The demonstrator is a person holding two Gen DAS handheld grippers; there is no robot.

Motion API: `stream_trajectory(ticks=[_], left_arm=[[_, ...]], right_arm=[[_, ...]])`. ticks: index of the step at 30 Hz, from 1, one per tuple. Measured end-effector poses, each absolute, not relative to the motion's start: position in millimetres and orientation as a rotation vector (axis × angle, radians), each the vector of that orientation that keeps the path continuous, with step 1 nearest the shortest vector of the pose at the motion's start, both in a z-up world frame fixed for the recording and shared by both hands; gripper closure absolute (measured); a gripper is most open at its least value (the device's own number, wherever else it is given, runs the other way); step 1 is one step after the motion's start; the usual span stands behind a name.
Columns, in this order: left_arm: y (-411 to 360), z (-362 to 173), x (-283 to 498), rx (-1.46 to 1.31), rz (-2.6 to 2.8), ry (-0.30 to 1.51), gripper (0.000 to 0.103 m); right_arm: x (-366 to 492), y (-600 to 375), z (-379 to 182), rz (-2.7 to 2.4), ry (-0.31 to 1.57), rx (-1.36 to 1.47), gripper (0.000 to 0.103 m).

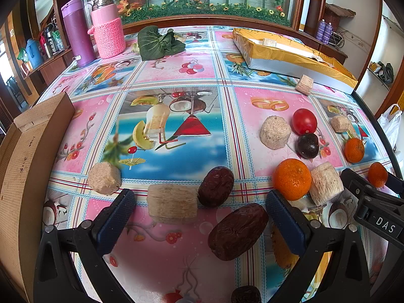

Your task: Organize fruits

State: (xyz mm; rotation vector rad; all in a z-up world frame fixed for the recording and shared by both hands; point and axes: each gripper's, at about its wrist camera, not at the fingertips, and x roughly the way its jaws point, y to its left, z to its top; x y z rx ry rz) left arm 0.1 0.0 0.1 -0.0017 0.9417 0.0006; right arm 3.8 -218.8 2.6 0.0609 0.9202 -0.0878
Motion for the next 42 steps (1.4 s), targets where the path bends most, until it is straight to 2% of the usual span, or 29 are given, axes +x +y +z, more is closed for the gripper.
stream_trajectory(ticks=[14,15,16,18,19,21,25,29,33,35,36,40,42], left_arm=[[5.9,2.7,0.6,0.040,-0.095,1.020,0.002],[10.6,5.6,-3.9,0.016,-0.106,1.019,0.009],[16.1,9.9,-8.6,-0.022,-0.126,1.017,0.021],[29.4,24.0,-19.5,-0.096,-0.170,1.010,0.036],[36.9,36.1,-27.6,-0.118,-0.181,0.986,0.037],[52.9,67.6,-47.4,-0.129,-0.176,0.904,0.037],[94.1,154.0,-92.3,-0.156,-0.169,0.710,0.037],[130.4,251.8,-130.1,-0.107,-0.146,0.522,0.036],[156.7,339.8,-143.2,-0.043,-0.055,0.390,0.031],[161.1,380.6,-142.8,0.012,0.011,0.321,0.021],[160.8,399.5,-139.9,0.048,0.048,0.287,0.010],[160.2,434.7,-120.2,0.102,0.146,0.213,0.000],[161.6,431.5,-107.3,0.091,0.111,0.235,0.000]], right_arm=[[7.6,-219.5,4.5,-0.084,0.964,0.067,0.001],[5.9,-219.1,3.9,-0.083,0.965,0.065,0.001],[5.3,-219.3,5.3,-0.083,0.965,0.063,0.001],[7.5,-217.2,4.5,-0.082,0.965,0.059,0.002],[3.7,-216.7,7.4,-0.096,0.958,0.053,0.007],[-11.4,-212.2,23.6,-0.107,0.896,0.033,0.008],[-52.6,-197.5,86.6,-0.090,0.717,-0.007,0.008],[-93.7,-191.0,184.4,-0.061,0.547,-0.012,0.008],[-117.9,-189.4,289.6,-0.073,0.386,-0.052,0.008],[-120.0,-190.3,344.1,-0.089,0.328,-0.066,0.007],[-119.9,-191.8,371.6,-0.100,0.297,-0.071,0.005],[-99.7,-192.2,453.6,-0.189,0.217,-0.130,0.003],[-86.3,-196.4,475.0,-0.184,0.216,-0.096,0.001]])
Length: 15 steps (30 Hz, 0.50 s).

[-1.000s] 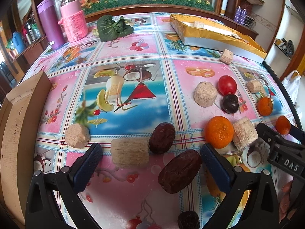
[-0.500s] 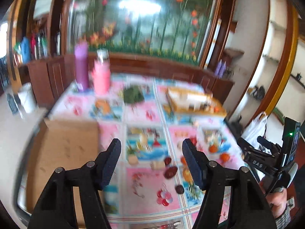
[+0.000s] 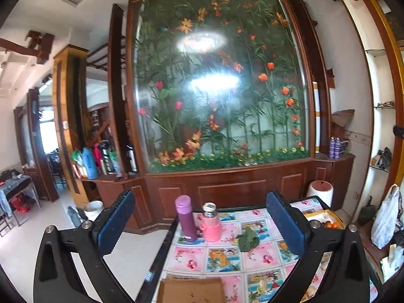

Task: Organize fruits
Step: 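Lift both tools and bring them back over the scattered fruit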

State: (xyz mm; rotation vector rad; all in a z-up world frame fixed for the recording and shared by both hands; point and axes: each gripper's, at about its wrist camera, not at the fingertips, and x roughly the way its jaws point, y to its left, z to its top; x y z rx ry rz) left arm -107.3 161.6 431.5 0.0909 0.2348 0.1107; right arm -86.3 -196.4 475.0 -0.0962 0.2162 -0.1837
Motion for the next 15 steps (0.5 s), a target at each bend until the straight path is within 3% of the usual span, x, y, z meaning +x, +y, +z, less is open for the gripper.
stream_trajectory(ticks=[4,9,10,11,12,13,14,15], left_arm=[[161.7,371.0,-77.5,0.038,0.024,0.322,0.000],[145.3,239.9,-43.8,-0.034,-0.079,0.536,0.000],[141.1,211.3,-35.0,-0.045,-0.098,0.591,0.000],[135.8,185.9,-27.3,-0.048,-0.109,0.638,0.001],[130.9,159.1,-20.6,-0.050,-0.114,0.691,0.011],[126.3,133.1,-12.3,-0.059,-0.120,0.762,0.034],[124.0,111.4,-5.0,-0.084,-0.141,0.835,0.046],[121.8,87.9,3.1,-0.130,-0.175,0.917,0.060]], right_arm=[[-59.4,-200.7,440.3,-0.070,0.274,-0.002,0.001],[-35.1,-196.9,284.4,0.092,0.503,0.083,0.002],[-32.5,-191.8,245.5,0.114,0.553,0.078,0.004],[-29.2,-187.6,210.6,0.126,0.602,0.073,0.014],[-26.0,-182.8,175.4,0.145,0.659,0.073,0.033],[-23.5,-184.1,149.5,0.165,0.711,0.086,0.043],[-21.0,-185.4,120.2,0.187,0.774,0.115,0.054],[-18.8,-187.2,98.2,0.209,0.825,0.151,0.054]])
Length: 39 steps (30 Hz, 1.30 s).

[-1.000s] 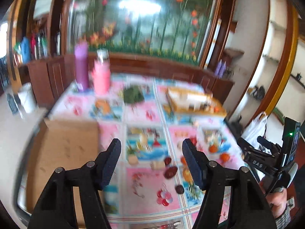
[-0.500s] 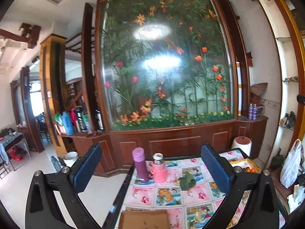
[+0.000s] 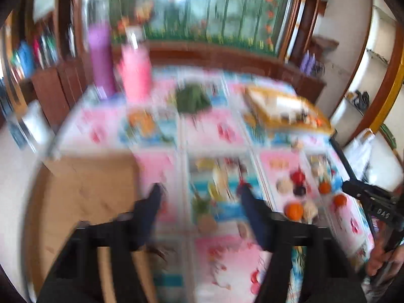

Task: Organize fruits
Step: 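Lift both tools and bring them back over the scattered fruit, then grasp the beige cylindrical cake with the right tool while the left tool grasps a round beige bun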

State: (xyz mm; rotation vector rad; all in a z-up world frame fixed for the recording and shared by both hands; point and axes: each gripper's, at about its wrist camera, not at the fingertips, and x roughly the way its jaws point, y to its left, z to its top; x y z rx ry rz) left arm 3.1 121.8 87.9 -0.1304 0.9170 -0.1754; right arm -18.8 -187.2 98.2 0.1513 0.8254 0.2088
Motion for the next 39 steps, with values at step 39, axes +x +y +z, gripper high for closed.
stream_trajectory(ticks=[39], left_arm=[[160.4,77.0,-39.2,-0.191,-0.106,0.882,0.077]], right_arm=[[-36.4,-138.3,53.5,0.341,0.843,0.144,0.069]])
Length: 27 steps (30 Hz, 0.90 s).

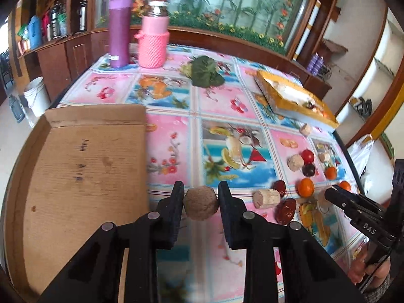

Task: Organize fruits
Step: 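Grasp the beige cylindrical cake with the right tool while the left tool grasps a round beige bun, then carry the cake into the cardboard box and open the right tool while the left tool drops the bun there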

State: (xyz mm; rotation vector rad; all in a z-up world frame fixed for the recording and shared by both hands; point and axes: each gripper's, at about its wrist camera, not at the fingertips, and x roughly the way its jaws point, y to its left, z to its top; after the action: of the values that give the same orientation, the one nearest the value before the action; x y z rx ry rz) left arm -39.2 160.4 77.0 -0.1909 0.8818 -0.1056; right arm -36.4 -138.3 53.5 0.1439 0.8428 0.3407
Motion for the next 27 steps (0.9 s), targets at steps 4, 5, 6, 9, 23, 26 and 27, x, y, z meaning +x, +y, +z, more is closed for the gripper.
stream_trajectory(ticks=[4,5,6,9,23,26,27], left_arm=[[201.3,88.9,-42.3,-0.224,-0.031,0.856,0.076],[212.3,91.1,-40.7,-0.231,-0.012,0.854,0.076],[224.3,94.1,-37.4,-0.234,0.004,0.853,0.076],[251.8,98.1,-23.8,-0.206,0.056,0.855,0.076],[350.1,45.6,35.0,-0.315,0.172,1.011,0.076],[352.5,39.1,37.1,-0.337,0.170,1.023,0.076],[353.3,37.3,37.4,-0.343,0.170,1.025,0.076]], right_arm=[[-41.3,-110.9,81.3,0.421,0.821,0.143,0.069],[-41.9,-97.4,88.2,0.447,0.813,0.129,0.069],[-42.1,-83.1,94.7,0.478,0.805,0.114,0.069],[-40.4,-32.4,107.2,0.577,0.799,0.071,0.069],[30.8,161.9,59.0,0.676,0.854,-0.144,0.068],[43.1,177.0,47.9,0.668,0.878,-0.163,0.068],[45.8,179.8,45.4,0.666,0.883,-0.168,0.068]])
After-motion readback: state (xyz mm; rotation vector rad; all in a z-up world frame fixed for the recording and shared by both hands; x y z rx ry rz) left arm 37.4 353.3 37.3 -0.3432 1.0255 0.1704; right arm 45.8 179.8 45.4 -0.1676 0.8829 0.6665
